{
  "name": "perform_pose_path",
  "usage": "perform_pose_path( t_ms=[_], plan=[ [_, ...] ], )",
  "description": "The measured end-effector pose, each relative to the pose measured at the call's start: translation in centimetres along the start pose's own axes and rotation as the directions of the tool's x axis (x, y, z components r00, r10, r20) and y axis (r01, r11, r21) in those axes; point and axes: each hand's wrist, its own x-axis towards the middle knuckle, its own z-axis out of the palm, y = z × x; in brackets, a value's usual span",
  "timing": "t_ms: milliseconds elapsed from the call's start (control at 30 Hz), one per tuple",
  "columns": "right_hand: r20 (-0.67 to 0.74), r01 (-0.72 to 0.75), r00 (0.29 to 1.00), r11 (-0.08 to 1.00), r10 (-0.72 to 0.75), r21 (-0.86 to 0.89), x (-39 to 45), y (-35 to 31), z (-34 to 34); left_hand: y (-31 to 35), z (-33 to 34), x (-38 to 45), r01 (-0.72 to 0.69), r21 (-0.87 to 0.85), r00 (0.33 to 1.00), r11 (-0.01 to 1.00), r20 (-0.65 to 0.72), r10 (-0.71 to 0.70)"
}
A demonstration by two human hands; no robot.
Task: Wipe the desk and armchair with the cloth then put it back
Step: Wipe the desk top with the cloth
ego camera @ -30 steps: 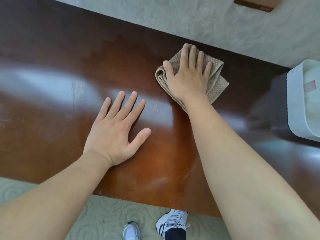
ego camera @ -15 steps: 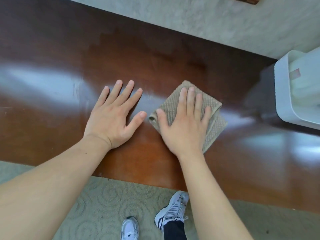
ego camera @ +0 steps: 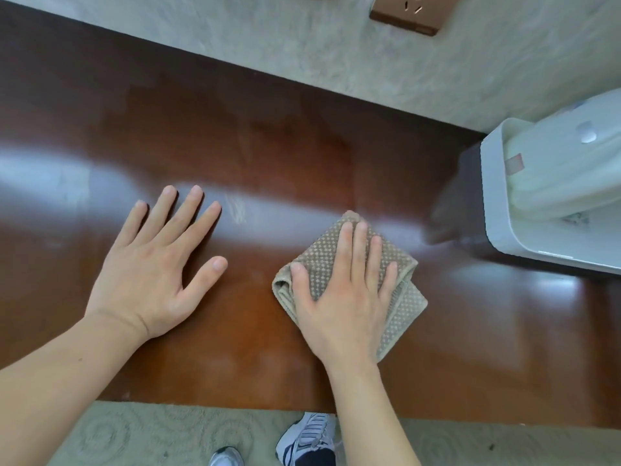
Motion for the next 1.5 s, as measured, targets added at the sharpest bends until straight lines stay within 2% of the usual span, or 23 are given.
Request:
perform_pose_path(
  t_ms=[100,200,300,433,700,1000,1133,1267,1500],
  plan=[
    [-0.044,-0.027,0.999,1.000,0.026,-0.013,5.5,0.8,-0.4,0.0,0.0,0.0,0.002,-0.013,1.000,1.000,-0.008,-0.002],
    [-0.080,0.009,0.997,1.000,-0.011,-0.023,10.3,2.1,-0.9,0.1,0.0,0.0,-0.002,-0.012,1.000,1.000,-0.020,0.001],
    [-0.074,0.048,0.996,0.997,-0.053,-0.057,15.0,3.7,-1.6,0.1,-0.1,0.0,0.002,-0.008,1.000,1.000,-0.016,-0.002],
    [-0.058,0.009,0.998,0.999,-0.012,-0.045,18.9,4.4,-2.0,0.2,-0.2,0.1,0.001,0.010,1.000,1.000,0.002,-0.001],
    [-0.023,-0.060,0.998,0.996,0.059,-0.065,16.9,2.2,-1.4,0.0,-0.1,-0.1,0.003,0.010,1.000,1.000,0.003,-0.003],
    [-0.017,0.111,0.994,0.994,-0.111,-0.007,4.3,-3.9,-0.3,0.1,-0.3,-0.1,0.006,0.017,1.000,1.000,0.028,-0.006],
    [0.032,0.205,0.978,0.979,-0.206,0.021,-0.3,-5.2,0.6,0.0,-0.6,0.0,0.004,0.020,0.998,1.000,0.056,-0.005],
    [0.026,0.260,0.966,0.966,-0.259,-0.020,2.2,-6.4,1.0,0.0,-0.5,0.2,-0.006,0.022,0.998,1.000,0.067,0.004],
    [-0.003,0.294,0.956,0.954,-0.294,-0.064,14.5,-13.6,1.7,-0.2,-0.4,0.2,0.010,0.002,0.998,1.000,0.068,-0.010]
  ],
)
